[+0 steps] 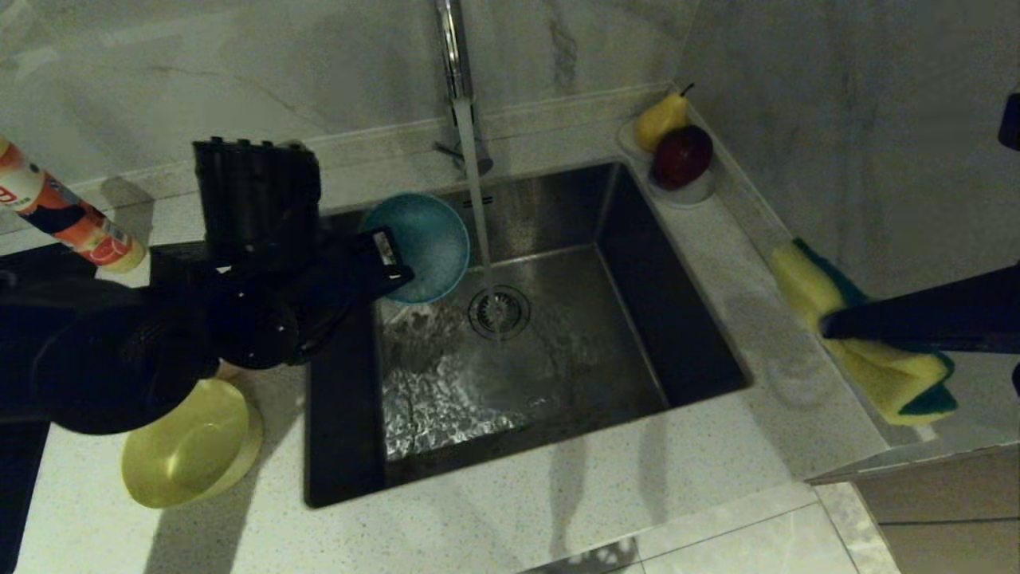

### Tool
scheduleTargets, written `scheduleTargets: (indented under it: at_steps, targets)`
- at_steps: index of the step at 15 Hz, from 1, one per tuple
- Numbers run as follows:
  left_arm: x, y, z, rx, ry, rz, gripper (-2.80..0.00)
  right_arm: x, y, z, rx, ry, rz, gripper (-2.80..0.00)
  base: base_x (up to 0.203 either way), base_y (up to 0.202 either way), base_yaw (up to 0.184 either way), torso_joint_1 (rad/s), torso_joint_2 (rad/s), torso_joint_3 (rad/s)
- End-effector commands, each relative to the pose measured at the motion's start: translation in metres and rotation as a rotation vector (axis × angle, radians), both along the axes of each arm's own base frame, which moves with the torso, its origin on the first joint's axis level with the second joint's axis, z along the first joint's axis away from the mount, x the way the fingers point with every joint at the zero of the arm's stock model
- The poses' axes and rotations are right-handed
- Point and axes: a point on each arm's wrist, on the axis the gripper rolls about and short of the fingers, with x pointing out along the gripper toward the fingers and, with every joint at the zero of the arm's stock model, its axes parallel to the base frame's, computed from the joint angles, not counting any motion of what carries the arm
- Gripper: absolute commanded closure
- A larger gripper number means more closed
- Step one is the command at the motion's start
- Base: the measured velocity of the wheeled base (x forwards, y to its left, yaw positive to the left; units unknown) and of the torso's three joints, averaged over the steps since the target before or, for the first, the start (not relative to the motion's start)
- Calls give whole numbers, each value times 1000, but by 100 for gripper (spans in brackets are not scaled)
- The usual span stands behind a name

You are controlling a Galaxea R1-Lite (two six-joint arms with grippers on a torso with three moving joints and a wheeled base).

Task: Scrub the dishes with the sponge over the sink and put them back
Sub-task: Rinse the bowl

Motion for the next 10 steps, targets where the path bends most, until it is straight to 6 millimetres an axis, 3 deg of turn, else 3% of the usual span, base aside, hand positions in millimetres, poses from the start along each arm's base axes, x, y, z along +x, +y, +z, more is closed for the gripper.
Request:
scheduleTargets:
  at_steps: [1, 4, 10]
  targets:
    - [-16, 12, 19, 36, -187, 7, 0, 3, 2, -4, -8, 19, 1, 0, 0, 0, 0, 0, 0, 0]
    - [-18, 22, 33, 34, -343, 48, 0, 6, 4, -8, -16, 31, 1, 0, 0, 0, 0, 0, 0, 0]
    - [-24, 30, 38, 88, -499, 17, 0, 10, 7, -17, -37, 58, 8, 0, 0, 0, 0, 0, 0, 0]
